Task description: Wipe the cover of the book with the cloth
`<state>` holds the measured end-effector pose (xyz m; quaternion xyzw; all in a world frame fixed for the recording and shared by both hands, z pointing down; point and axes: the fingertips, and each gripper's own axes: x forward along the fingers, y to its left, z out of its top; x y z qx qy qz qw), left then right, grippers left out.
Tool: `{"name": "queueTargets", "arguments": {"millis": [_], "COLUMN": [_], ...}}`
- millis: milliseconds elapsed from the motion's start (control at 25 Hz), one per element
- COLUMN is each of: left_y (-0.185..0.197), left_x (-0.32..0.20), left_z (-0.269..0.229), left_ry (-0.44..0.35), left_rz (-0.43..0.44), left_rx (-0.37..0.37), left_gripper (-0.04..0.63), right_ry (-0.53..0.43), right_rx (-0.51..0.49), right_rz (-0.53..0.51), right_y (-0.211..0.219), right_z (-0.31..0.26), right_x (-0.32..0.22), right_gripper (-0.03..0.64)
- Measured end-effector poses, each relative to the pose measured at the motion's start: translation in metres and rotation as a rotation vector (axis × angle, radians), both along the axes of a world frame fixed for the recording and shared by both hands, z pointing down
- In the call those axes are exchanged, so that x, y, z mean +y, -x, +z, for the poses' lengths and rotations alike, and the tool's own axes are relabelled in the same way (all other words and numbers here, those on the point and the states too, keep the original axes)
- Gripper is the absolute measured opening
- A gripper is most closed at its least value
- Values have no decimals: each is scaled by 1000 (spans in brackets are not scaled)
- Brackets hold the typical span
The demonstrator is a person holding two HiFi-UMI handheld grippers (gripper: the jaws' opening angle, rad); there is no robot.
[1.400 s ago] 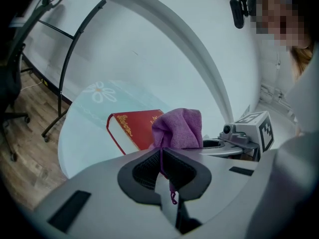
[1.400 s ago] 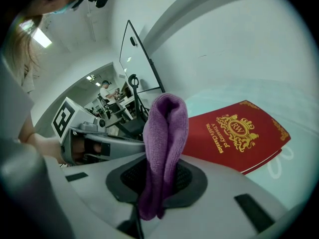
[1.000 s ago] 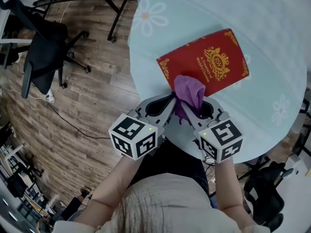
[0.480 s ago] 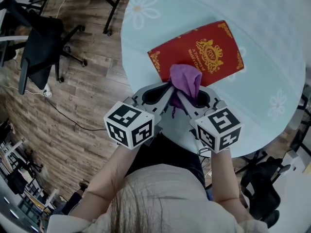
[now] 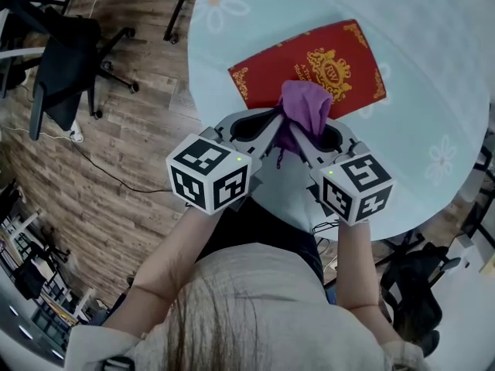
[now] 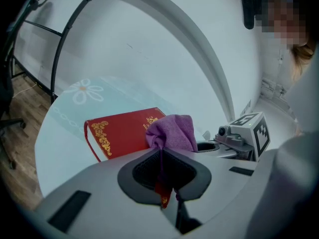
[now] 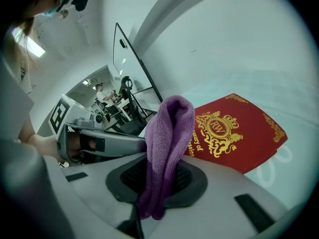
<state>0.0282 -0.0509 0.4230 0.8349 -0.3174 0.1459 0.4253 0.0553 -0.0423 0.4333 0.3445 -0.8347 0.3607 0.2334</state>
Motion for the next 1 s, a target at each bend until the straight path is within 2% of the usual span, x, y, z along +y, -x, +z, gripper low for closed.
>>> {"name": "queueTargets", "arguments": {"millis": [160, 1000], "left_y": [-7, -47], "left_x": [-4, -30], "left_z": [0, -16], "left_ry": [-1, -40], "left_rz": [18, 87], "left_rx": [2, 12], "left_gripper": [31, 31], "right_ry": [3, -11], "right_rx": [-15, 44], "right_rz": [33, 111], "right_y": [-9, -58], "right_z": [0, 1], "right_x": [-5, -34], "right_gripper": [77, 77]}}
